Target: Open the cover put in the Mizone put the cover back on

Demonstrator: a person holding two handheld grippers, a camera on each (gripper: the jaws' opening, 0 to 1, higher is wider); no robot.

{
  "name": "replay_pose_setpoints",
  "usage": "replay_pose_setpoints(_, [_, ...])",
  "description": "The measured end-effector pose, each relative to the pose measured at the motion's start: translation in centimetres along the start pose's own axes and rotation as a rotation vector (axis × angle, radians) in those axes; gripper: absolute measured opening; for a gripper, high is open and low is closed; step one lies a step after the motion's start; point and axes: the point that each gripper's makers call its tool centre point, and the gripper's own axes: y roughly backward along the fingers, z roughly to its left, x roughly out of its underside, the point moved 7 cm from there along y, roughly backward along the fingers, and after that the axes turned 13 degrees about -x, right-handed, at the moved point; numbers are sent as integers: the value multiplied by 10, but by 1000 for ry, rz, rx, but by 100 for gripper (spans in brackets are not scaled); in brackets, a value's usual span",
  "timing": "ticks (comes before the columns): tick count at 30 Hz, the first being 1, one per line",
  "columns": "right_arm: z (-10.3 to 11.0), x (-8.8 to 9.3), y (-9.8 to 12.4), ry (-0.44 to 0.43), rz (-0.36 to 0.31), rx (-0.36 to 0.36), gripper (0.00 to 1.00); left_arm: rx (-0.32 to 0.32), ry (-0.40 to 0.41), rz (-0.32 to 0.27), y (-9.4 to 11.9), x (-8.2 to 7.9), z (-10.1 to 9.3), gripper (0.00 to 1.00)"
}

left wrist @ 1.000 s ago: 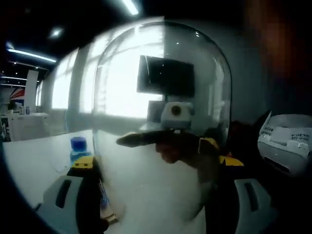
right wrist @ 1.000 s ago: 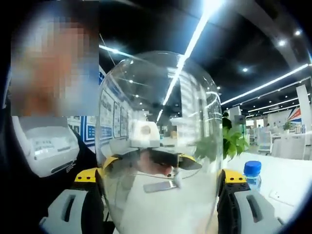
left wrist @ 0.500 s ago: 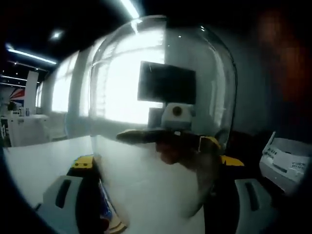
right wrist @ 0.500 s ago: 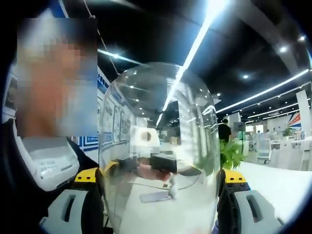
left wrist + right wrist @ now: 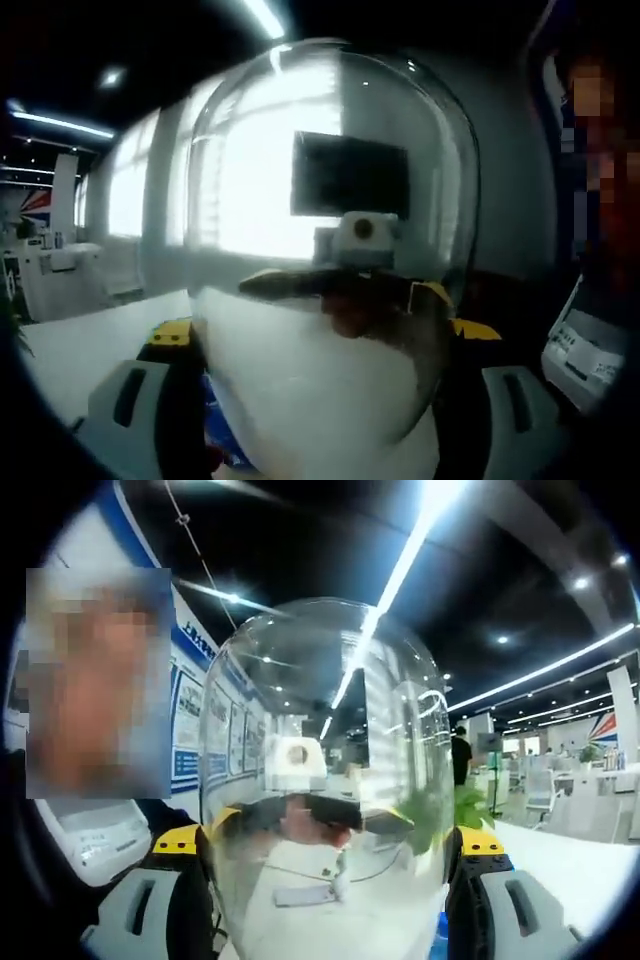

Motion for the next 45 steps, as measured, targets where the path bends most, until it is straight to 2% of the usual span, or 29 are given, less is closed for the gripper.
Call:
replay_pose_setpoints(10, [-26, -13, -1, 37, 9, -1, 90, 3, -29, -16, -11, -14, 25, 84])
replay_pose_setpoints(15, [-44, -14, 0, 54, 31, 3, 90, 11, -47, -19, -19, -14, 40, 84])
replay_pose_setpoints(19, [-60, -9, 1, 51, 67, 7, 90, 17, -48, -11, -25, -8, 56, 84])
replay_pose_setpoints(29, [-82, 23, 2, 6, 56, 9, 90, 14, -8, 0, -33, 19, 81, 84])
replay_pose_setpoints(39, [-94, 53, 14, -28, 70, 29, 90, 30, 11, 31, -46, 49, 94, 85])
replay_pose_setpoints(45, [-94, 69, 15, -32, 83, 34, 90, 34, 7, 50, -48, 64, 97, 85])
